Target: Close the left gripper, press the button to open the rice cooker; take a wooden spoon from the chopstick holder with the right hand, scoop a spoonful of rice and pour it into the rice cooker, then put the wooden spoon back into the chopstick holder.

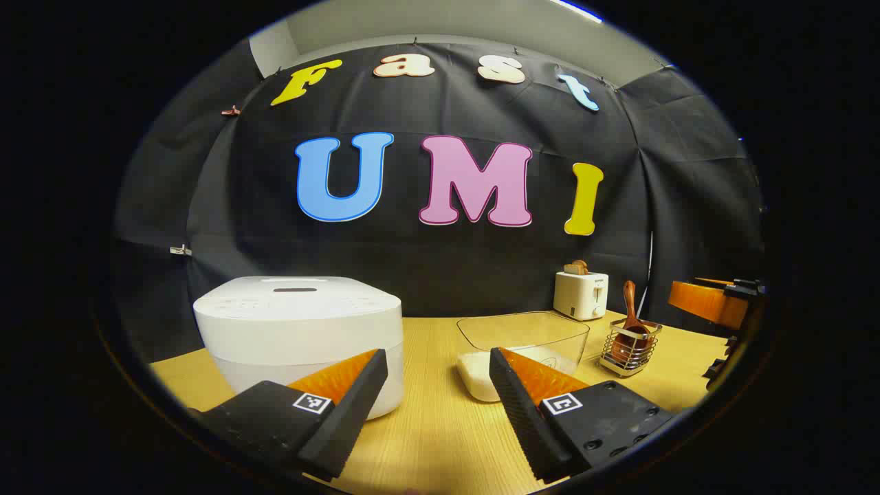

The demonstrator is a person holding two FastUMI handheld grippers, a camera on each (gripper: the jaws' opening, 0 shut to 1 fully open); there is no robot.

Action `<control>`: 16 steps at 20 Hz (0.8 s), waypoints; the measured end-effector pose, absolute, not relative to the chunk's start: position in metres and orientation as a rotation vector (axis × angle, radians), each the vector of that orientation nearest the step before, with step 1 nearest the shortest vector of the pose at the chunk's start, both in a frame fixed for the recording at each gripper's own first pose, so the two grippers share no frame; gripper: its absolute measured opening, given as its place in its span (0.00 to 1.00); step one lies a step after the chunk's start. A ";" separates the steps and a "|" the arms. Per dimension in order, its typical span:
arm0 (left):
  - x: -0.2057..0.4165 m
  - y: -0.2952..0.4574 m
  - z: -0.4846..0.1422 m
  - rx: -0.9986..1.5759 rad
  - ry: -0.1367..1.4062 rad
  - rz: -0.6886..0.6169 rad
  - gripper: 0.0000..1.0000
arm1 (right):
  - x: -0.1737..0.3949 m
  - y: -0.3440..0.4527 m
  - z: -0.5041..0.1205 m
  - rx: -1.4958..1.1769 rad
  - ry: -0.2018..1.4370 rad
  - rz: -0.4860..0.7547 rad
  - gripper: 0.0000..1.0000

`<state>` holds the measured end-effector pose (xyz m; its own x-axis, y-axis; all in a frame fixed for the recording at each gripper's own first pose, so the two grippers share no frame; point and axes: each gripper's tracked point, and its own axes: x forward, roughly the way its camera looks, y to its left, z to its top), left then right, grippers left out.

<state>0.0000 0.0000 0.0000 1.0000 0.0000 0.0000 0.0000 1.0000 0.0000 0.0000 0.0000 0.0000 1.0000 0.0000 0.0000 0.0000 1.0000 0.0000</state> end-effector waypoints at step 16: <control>-0.005 0.005 0.020 0.018 -0.032 0.017 0.96 | 0.003 -0.005 -0.007 0.026 0.016 0.000 0.98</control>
